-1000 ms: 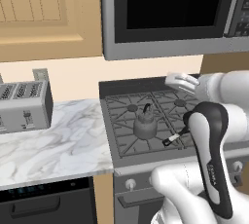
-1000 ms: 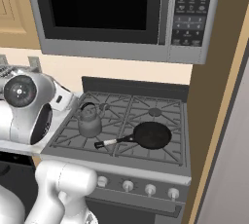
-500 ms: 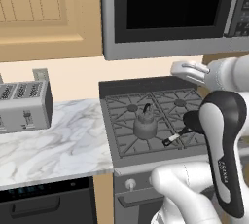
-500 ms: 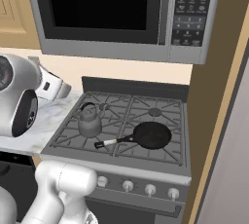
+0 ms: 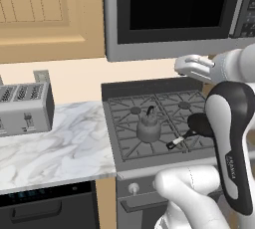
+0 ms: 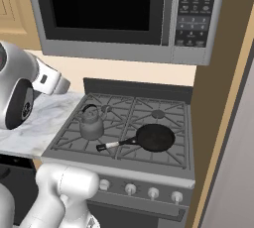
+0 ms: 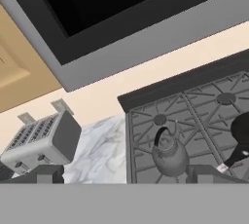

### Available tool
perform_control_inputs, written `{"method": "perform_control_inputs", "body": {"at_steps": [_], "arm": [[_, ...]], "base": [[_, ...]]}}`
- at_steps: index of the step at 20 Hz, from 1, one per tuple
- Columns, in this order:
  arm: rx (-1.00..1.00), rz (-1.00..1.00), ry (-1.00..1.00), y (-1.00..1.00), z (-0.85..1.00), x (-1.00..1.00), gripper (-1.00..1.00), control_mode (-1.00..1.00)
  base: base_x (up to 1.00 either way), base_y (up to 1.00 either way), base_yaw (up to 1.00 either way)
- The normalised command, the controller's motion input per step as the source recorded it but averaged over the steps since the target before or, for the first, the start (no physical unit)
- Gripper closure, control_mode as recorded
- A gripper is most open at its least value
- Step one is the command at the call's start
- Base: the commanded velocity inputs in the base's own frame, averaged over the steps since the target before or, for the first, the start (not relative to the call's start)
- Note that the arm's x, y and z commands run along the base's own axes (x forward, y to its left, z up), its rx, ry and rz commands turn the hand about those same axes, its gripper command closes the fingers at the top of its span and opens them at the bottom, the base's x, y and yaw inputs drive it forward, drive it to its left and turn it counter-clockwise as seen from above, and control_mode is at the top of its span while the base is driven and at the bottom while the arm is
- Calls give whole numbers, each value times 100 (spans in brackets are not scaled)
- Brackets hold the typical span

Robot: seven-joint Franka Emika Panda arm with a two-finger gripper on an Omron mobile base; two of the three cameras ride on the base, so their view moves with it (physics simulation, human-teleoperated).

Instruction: Pick the kettle from the counter and place it on a stove burner. Then turn the burner on.

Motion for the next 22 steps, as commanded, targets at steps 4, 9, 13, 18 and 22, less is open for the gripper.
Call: {"method": "perform_control_inputs", "body": {"at_steps": [4,9,13,18,22], "arm": [[-1,0,0,0,-3,-16,-100,-100],[-2,0,2,0,-11,-21,-100,100],[0,0,0,0,0,0,-100,100],[0,0,0,0,0,0,-100,100],[0,0,0,0,0,0,-100,100]], "base": [[0,0,0],[-35,0,0],[-55,-4,-1],[-5,-24,-7],[6,-29,-3]]}}
